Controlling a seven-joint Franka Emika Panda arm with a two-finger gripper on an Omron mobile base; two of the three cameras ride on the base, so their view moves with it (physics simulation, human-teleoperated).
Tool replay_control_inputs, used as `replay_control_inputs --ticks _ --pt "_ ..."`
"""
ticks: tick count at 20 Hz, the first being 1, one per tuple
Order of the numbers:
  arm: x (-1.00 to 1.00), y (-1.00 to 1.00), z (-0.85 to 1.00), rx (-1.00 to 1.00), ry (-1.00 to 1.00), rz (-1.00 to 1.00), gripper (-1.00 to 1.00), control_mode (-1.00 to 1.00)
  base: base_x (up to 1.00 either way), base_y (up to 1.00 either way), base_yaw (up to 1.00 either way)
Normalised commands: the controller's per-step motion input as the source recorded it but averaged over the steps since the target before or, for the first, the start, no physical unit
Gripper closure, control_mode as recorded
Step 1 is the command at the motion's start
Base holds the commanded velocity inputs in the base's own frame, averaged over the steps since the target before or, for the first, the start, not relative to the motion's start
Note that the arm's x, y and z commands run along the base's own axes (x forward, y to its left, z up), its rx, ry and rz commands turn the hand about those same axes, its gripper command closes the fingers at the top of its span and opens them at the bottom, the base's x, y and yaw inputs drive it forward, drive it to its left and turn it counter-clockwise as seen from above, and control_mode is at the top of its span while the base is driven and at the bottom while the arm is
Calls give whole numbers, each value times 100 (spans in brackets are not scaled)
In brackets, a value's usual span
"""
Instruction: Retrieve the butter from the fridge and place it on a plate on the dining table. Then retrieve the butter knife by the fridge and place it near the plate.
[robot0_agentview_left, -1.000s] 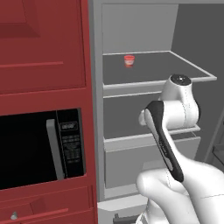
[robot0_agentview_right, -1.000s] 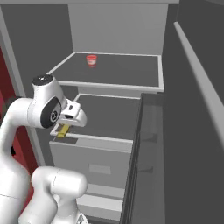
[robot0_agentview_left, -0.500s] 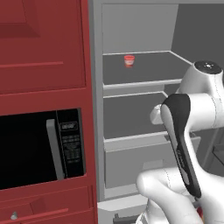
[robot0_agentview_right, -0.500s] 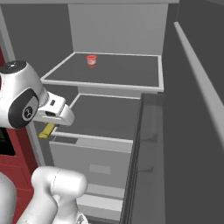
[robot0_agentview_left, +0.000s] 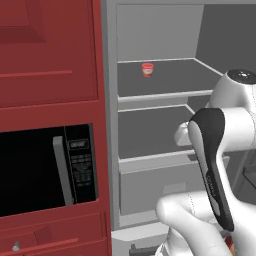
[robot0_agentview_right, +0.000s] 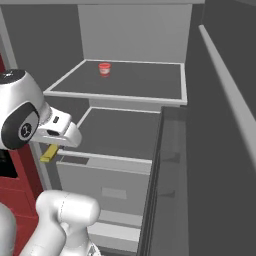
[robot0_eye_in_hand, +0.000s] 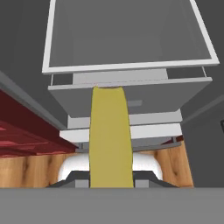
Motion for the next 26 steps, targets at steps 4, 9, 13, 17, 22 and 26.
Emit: replay_control_inputs --ticks 4,9,13,17,22,26 --pt "-9 0 0 0 0 0 100 -100 0 0 0" --pt "0 0 0 0 0 0 100 100 -58 6 0" --pt "0 0 0 0 0 0 100 100 -47 51 9" --pt "0 0 0 0 0 0 100 100 -25 81 51" --pt "0 0 0 0 0 0 100 100 -27 75 79" --pt "0 0 0 0 0 0 100 100 -4 86 79"
